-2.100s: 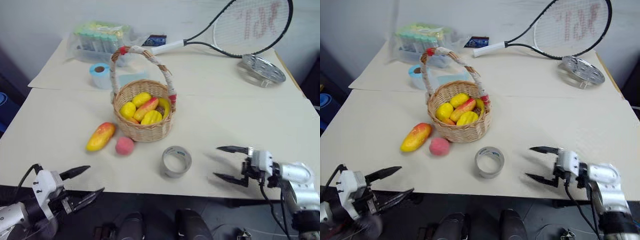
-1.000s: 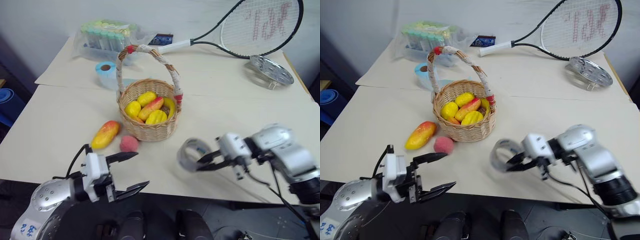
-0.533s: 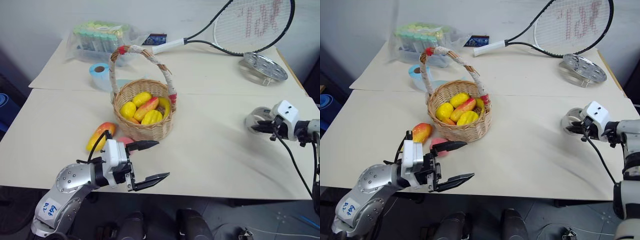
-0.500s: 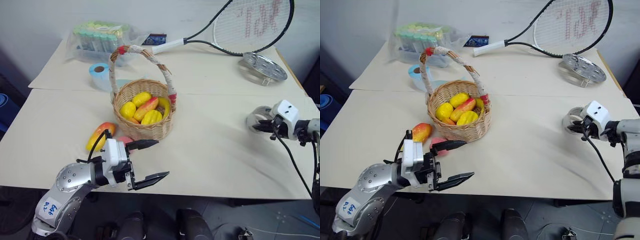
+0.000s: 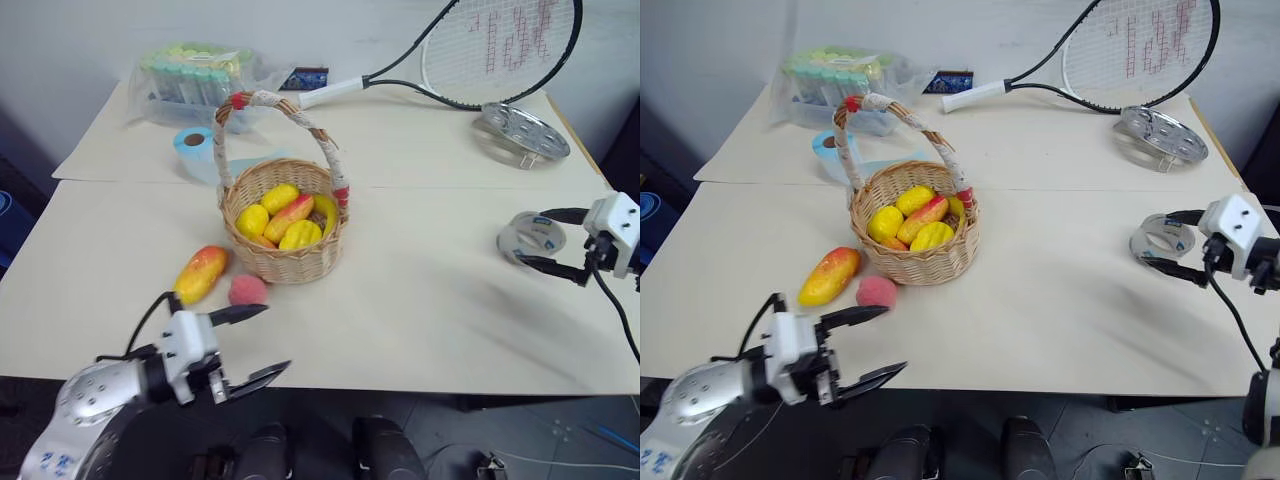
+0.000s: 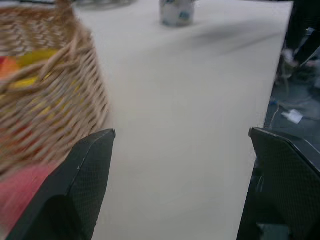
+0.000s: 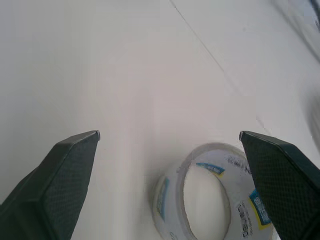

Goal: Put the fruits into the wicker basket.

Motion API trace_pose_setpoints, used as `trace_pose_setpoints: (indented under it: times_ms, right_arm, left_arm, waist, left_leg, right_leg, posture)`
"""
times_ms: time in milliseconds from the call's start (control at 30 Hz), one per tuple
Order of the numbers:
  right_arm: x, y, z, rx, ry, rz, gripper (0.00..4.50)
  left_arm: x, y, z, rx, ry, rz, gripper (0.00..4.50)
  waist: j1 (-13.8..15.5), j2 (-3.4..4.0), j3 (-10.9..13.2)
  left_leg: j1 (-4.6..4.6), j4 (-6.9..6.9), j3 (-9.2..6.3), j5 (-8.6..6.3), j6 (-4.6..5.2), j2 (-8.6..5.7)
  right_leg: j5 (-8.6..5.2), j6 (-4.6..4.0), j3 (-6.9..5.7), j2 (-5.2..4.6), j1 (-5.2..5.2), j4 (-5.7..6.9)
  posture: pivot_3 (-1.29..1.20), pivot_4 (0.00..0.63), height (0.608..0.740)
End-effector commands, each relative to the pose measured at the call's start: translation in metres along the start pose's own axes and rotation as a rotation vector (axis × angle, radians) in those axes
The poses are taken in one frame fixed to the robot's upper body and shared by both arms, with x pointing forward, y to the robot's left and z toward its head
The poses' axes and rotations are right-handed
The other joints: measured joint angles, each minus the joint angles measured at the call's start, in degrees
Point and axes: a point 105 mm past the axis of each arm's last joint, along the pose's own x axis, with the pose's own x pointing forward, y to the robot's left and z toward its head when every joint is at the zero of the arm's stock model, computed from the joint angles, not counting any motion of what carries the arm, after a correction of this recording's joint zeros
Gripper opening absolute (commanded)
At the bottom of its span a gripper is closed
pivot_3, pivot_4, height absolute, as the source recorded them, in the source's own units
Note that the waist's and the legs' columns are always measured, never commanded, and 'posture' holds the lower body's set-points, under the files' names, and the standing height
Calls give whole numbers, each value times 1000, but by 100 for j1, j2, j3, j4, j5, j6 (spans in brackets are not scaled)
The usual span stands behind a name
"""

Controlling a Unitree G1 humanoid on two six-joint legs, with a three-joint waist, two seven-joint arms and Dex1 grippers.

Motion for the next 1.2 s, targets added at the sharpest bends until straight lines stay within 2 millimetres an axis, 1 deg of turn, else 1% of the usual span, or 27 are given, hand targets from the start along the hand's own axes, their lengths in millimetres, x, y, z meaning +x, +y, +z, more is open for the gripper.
trace_pose_setpoints:
  times_ms: [33,67,133,167,200,233,267,300,333,367,433,500,567,633,733,767,800,833,867,900,967,1033,1067,1133,1200]
  right_arm:
    - [21,26,39,-22,-236,98,4482]
    - [27,38,45,-10,-283,126,4482]
    - [46,75,54,34,-371,196,4482]
    - [52,92,58,69,-410,232,4482]
    - [56,109,62,101,-443,271,4482]
    - [58,118,65,121,-461,294,4482]
    - [60,136,69,156,-494,353,4482]
    - [61,152,76,172,-550,406,4482]
    - [62,165,83,192,-595,455,4482]
    - [63,174,89,169,-629,476,4482]
    - [65,182,92,136,-650,472,4482]
    - [66,188,91,103,-662,450,4482]
    - [66,191,91,75,-670,422,4482]
    - [64,191,93,64,-688,387,4482]
    - [63,183,103,68,-719,317,4482]
    - [63,183,107,73,-727,321,4482]
    - [63,184,109,76,-732,327,4482]
    - [62,188,110,70,-729,355,4482]
    - [62,192,109,65,-724,378,4482]
    - [62,195,107,59,-718,394,4482]
    - [65,196,105,61,-712,389,4482]
    - [68,195,105,56,-710,380,4482]
    - [69,194,105,53,-711,377,4482]
    - [70,194,104,51,-708,374,4482]
    - [71,196,103,50,-702,374,4482]
  left_arm:
    - [-32,14,-1,30,24,128,4500]
    - [-40,16,-2,21,31,157,4500]
    - [-60,21,-5,9,55,242,4500]
    - [-70,22,-8,-5,67,280,4500]
    - [-80,24,-11,-16,81,318,4500]
    - [-86,24,-13,-23,88,339,4500]
    - [-96,27,-15,-41,98,388,4500]
    - [-111,30,-18,-43,113,449,4500]
    - [-129,33,-22,-69,131,523,4500]
    - [-143,35,-25,-88,141,584,4500]
    - [-164,35,-32,-128,167,646,4500]
    - [-171,33,-39,-160,196,648,4500]
    - [-167,33,-36,-195,175,616,4500]
    - [-161,35,-29,-241,153,580,4500]
    - [-140,51,-3,-274,82,516,4500]
    - [-130,58,1,-296,110,489,4500]
    - [-124,63,2,-314,140,474,4500]
    - [-112,65,2,-412,166,417,4500]
    - [-103,74,2,-379,220,406,4500]
    - [-95,84,2,-358,259,405,4500]
    - [-74,96,9,-352,276,351,4500]
    - [-55,106,4,-369,318,316,4500]
    - [-50,111,1,-363,337,316,4500]
    - [-36,121,-4,-370,331,318,4500]
    - [-24,126,-6,-424,295,318,4500]
  waist:
    - [6,-5,1]
    - [17,-6,1]
    - [29,-6,2]
    - [40,-10,-1]
    - [53,-10,-1]
    - [75,-7,1]
    - [96,-3,3]
    - [112,-4,4]
    - [121,-15,-1]
    - [125,-26,-8]
    - [97,-37,-11]
    - [101,-36,-11]
    - [141,-47,-17]
    - [183,-60,-24]
    - [176,-64,-27]
    - [175,-62,-27]
    - [184,-63,-28]
    - [173,-63,-28]
    - [167,-62,-28]
    - [157,-59,-27]
    - [154,-54,-25]
    - [117,-54,-25]
    - [108,-51,-23]
    - [45,-50,-23]
    - [13,-50,-22]
  left_leg:
    - [1,2,-1,-2,-3,6]
    - [-2,0,-3,-3,-2,6]
    - [-2,-1,-7,-13,3,7]
    - [-6,-8,-8,-15,5,6]
    - [-6,-15,-12,-20,3,7]
    - [-7,-13,-15,-24,1,5]
    - [-10,-16,-15,-26,4,-2]
    - [-8,-12,-13,-31,12,-10]
    - [-10,-11,-12,-43,36,-12]
    - [-8,-12,-12,-53,49,-10]
    - [-3,-14,-14,-60,42,0]
    - [-3,-13,-14,-62,40,-1]
    - [-3,-13,-12,-72,26,-2]
    - [-4,-14,-14,-76,19,-2]
    - [-5,-17,-26,-78,14,0]
    - [-5,-18,-27,-77,13,0]
    - [-3,-18,-29,-76,12,0]
    - [-2,-18,-36,-72,7,0]
    - [-2,-21,-40,-67,1,0]
    - [4,-26,-40,-56,14,-1]
    - [4,-35,-39,-47,26,-5]
    - [0,-38,-39,-41,16,-4]
    - [3,-40,-35,-28,-10,-5]
    - [0,-43,-32,-27,-13,-7]
    - [-1,-46,-31,-27,-15,-9]
  right_leg:
    - [0,0,-1,3,1,1]
    - [0,0,-1,2,-1,1]
    - [0,0,-3,1,0,-1]
    - [0,0,-4,-3,-4,-2]
    - [0,-1,-7,-3,-2,-10]
    - [-1,-1,-8,-3,-2,-12]
    - [-1,-1,-9,-11,-5,-13]
    - [-1,-1,-6,-18,-4,-13]
    - [0,1,-5,-21,-4,-13]
    - [1,2,-3,-21,-3,-17]
    - [-2,-4,-8,-18,-1,-21]
    - [-3,-5,-8,-19,-3,-20]
    - [-3,-5,-6,-23,-3,-21]
    - [-4,-7,-7,-25,-5,-22]
    - [-8,-16,-10,-27,-4,-21]
    - [-8,-17,-10,-27,-5,-21]
    - [-9,-18,-10,-28,-4,-19]
    - [-10,-21,-15,-27,-2,-14]
    - [-11,-24,-19,-27,-3,-13]
    - [-12,-27,-19,-27,-1,-10]
    - [-12,-28,-19,-26,-2,-10]
    - [-12,-28,-23,-23,-9,-7]
    - [-12,-28,-21,-22,-8,-5]
    - [-12,-27,-22,-20,-14,-3]
    - [-12,-26,-28,-17,-17,8]
  posture:
    - [0,150,740]
    - [0,150,740]
    - [0,150,740]
    - [0,150,740]
    - [0,150,740]
    - [0,150,740]
    - [0,150,740]
    - [0,150,740]
    - [0,150,740]
    - [0,150,740]
    - [0,150,740]
    - [0,150,740]
    - [0,150,740]
    - [0,150,740]
    - [0,150,740]
    - [0,150,740]
    - [0,150,740]
    - [0,150,740]
    - [0,150,740]
    - [0,150,740]
    - [0,150,740]
    - [0,150,740]
    - [0,150,740]
    - [0,150,740]
    - [0,150,740]
